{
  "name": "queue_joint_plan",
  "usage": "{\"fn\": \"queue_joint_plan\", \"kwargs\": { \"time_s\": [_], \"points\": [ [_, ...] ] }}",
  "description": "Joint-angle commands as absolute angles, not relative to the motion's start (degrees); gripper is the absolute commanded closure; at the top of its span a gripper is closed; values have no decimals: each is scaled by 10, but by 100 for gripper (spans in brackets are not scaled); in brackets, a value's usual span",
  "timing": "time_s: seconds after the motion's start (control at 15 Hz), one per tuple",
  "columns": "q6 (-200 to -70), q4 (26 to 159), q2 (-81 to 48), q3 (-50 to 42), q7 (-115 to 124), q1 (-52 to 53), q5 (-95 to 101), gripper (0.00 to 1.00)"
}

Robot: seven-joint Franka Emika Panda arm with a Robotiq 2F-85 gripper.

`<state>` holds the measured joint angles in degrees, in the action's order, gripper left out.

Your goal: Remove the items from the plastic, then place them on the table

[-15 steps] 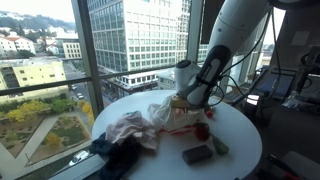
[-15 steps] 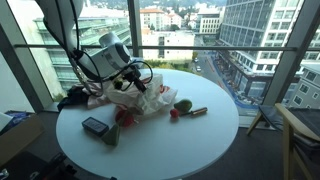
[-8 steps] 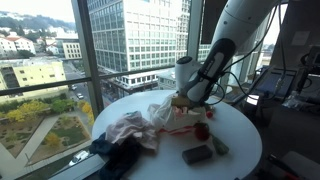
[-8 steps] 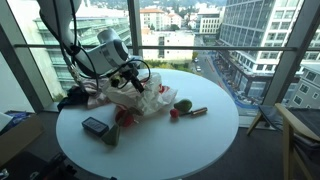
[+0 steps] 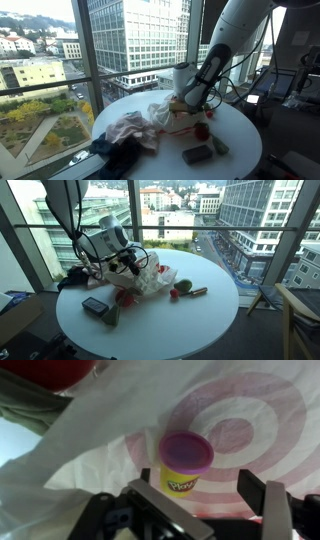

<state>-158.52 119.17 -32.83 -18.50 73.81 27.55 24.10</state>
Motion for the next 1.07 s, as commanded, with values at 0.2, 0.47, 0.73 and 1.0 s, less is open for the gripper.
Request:
{"fn": "queue_joint_plan", "kwargs": {
  "time_s": [0.2,0.47,0.73,1.0],
  "points": [
    [-1526,1132,-360,-149,693,213,212,0],
    [-1512,1107,-379,-130,678,192,193,0],
    [-1505,1092,-393,-121,665,188,182,26],
    [-1488,1094,-383,-124,660,191,181,58]
  ]
}}
